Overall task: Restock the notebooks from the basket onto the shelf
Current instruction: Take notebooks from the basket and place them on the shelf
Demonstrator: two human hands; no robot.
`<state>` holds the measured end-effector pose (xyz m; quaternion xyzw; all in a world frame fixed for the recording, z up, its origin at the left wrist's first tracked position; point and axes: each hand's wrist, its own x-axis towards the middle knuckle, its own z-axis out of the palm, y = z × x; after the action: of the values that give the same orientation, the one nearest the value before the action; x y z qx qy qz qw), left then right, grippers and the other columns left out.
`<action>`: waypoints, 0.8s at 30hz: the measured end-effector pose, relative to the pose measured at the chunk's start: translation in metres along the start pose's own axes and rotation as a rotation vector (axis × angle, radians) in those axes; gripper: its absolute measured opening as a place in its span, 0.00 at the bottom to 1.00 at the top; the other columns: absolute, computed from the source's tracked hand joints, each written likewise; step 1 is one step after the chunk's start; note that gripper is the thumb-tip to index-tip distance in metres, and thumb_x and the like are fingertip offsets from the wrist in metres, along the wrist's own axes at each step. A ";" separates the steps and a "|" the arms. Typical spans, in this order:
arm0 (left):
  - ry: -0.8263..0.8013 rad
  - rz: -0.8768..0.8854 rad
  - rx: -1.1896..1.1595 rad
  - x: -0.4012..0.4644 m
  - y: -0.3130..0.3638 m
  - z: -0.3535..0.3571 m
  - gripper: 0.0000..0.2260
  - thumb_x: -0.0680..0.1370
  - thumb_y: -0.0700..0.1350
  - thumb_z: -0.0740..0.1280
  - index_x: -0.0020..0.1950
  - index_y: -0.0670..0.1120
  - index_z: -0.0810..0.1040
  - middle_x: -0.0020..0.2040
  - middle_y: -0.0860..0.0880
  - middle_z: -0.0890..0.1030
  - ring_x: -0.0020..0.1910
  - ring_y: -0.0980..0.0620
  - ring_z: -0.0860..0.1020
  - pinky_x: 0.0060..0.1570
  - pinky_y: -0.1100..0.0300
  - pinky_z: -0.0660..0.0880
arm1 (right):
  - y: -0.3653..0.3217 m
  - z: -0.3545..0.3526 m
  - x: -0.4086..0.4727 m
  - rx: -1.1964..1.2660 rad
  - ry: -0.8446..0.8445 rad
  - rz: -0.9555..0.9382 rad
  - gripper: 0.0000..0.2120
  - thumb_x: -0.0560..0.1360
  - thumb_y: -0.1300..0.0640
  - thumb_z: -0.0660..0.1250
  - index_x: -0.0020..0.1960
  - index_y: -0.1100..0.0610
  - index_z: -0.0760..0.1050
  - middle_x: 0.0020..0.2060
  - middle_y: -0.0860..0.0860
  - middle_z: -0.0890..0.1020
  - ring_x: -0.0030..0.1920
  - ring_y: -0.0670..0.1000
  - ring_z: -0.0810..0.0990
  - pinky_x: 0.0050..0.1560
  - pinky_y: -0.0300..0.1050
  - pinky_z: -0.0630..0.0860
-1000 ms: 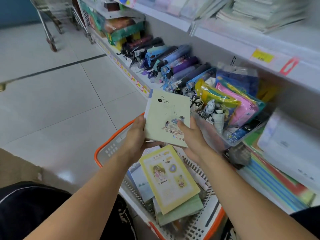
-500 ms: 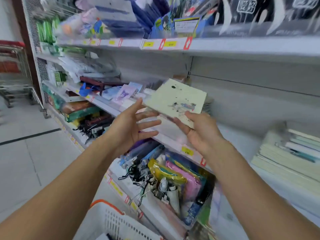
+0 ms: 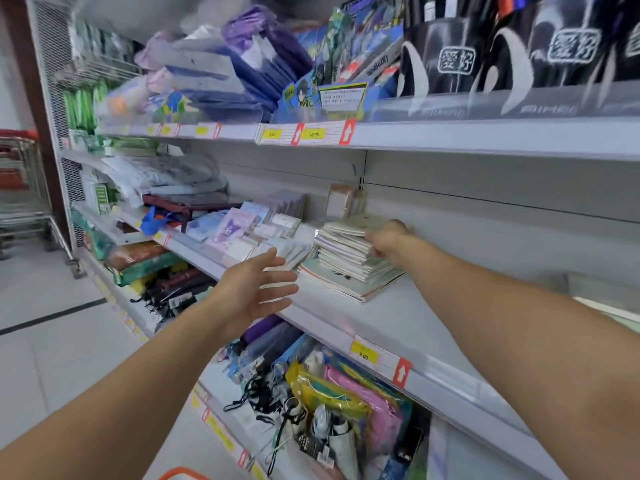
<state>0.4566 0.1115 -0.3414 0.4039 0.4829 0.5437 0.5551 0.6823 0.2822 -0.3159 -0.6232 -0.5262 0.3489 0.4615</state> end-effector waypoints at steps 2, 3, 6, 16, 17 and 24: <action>-0.012 -0.008 0.014 0.005 0.001 0.005 0.15 0.81 0.55 0.61 0.59 0.46 0.78 0.50 0.46 0.86 0.46 0.48 0.85 0.37 0.57 0.81 | 0.004 -0.003 0.004 -0.320 0.045 -0.054 0.14 0.75 0.54 0.73 0.52 0.64 0.76 0.34 0.54 0.79 0.33 0.53 0.79 0.33 0.42 0.72; -0.020 -0.010 0.019 0.007 0.001 0.009 0.15 0.81 0.54 0.61 0.59 0.46 0.78 0.51 0.45 0.85 0.46 0.48 0.85 0.36 0.58 0.81 | 0.005 -0.005 0.004 -0.426 0.063 -0.077 0.16 0.74 0.49 0.73 0.51 0.62 0.76 0.34 0.53 0.79 0.35 0.53 0.80 0.34 0.41 0.72; -0.039 -0.001 0.026 0.011 -0.002 0.015 0.14 0.81 0.54 0.61 0.58 0.46 0.78 0.52 0.45 0.85 0.46 0.49 0.85 0.36 0.58 0.81 | 0.010 -0.004 0.005 -0.623 0.123 -0.136 0.22 0.76 0.47 0.70 0.60 0.63 0.75 0.53 0.57 0.81 0.57 0.58 0.80 0.48 0.42 0.74; 0.187 -0.181 0.148 -0.042 -0.142 -0.056 0.13 0.80 0.53 0.64 0.53 0.45 0.79 0.38 0.49 0.85 0.36 0.51 0.84 0.34 0.59 0.79 | 0.126 0.095 -0.207 -0.141 0.046 -0.660 0.07 0.76 0.49 0.66 0.40 0.49 0.75 0.23 0.46 0.73 0.26 0.45 0.72 0.30 0.39 0.67; 0.249 -0.267 0.193 -0.057 -0.182 -0.070 0.11 0.79 0.51 0.65 0.51 0.43 0.79 0.38 0.47 0.83 0.35 0.49 0.82 0.35 0.59 0.78 | 0.163 0.118 -0.240 -0.182 -0.170 -0.514 0.10 0.75 0.49 0.67 0.37 0.51 0.75 0.24 0.46 0.74 0.26 0.45 0.72 0.32 0.42 0.70; 0.487 -0.847 0.617 -0.186 -0.399 -0.153 0.17 0.81 0.41 0.61 0.41 0.28 0.64 0.33 0.44 0.68 0.27 0.51 0.64 0.29 0.60 0.64 | 0.394 0.155 -0.381 -0.442 -0.772 0.465 0.21 0.74 0.53 0.73 0.65 0.55 0.74 0.53 0.53 0.82 0.45 0.50 0.79 0.38 0.38 0.74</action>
<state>0.4037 -0.1177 -0.7433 0.1817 0.8525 0.1855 0.4537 0.5944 -0.0658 -0.7574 -0.6322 -0.5673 0.5277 0.0001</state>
